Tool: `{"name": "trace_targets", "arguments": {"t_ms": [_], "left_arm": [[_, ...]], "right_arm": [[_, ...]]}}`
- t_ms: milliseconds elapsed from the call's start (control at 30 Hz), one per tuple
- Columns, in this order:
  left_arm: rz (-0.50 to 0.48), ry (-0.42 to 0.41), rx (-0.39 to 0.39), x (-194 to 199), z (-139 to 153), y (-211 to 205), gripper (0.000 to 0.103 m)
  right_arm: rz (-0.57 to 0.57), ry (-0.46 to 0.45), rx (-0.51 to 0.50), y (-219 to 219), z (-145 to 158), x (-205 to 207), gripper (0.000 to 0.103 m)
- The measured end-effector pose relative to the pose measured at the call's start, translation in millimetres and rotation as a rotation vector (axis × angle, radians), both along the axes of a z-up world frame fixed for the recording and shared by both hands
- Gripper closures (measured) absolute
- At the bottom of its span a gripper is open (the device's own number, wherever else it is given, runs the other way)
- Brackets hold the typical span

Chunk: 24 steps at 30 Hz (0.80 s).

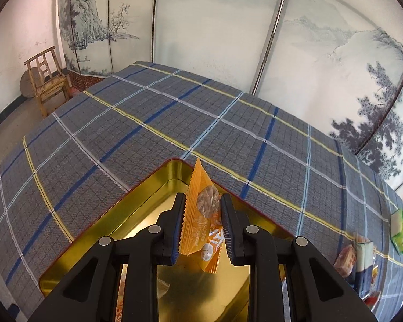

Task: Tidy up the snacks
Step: 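Carry the orange snack bag with the right tool over the tin, then open the right tool to drop the orange bag into the tin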

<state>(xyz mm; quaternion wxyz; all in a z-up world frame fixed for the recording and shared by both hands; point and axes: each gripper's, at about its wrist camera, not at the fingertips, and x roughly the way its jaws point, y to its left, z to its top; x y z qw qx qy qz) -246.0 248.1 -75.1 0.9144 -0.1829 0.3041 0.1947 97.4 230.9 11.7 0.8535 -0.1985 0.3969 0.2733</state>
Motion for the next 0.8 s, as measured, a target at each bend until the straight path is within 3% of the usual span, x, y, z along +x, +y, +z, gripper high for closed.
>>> {"name": "trace_targets", "arguments": {"t_ms": [367, 500, 600, 667, 800], "left_arm": [[-0.017, 0.021, 0.03, 5.7, 2.3, -11.4, 0.024], [-0.018, 0.031, 0.047, 7.4, 5.2, -16.2, 0.024], [-0.016, 0.038, 0.062, 8.8, 7.7, -20.4, 0.024], [-0.021, 0.039, 0.069, 10.3, 9.9, -24.0, 0.024], [-0.053, 0.038, 0.089, 17.5, 14.6, -35.3, 0.024]], "right_arm": [[0.004, 0.117, -0.015, 7.7, -30.3, 12.5, 0.075], [0.039, 0.177, 0.025, 12.5, -34.3, 14.0, 0.071], [0.1, 0.183, 0.109, 8.2, -22.8, 5.8, 0.056], [0.115, 0.133, 0.175, -5.7, -6.0, -2.6, 0.038], [0.108, 0.026, 0.344, -64.9, 28.0, -15.0, 0.027]]}}
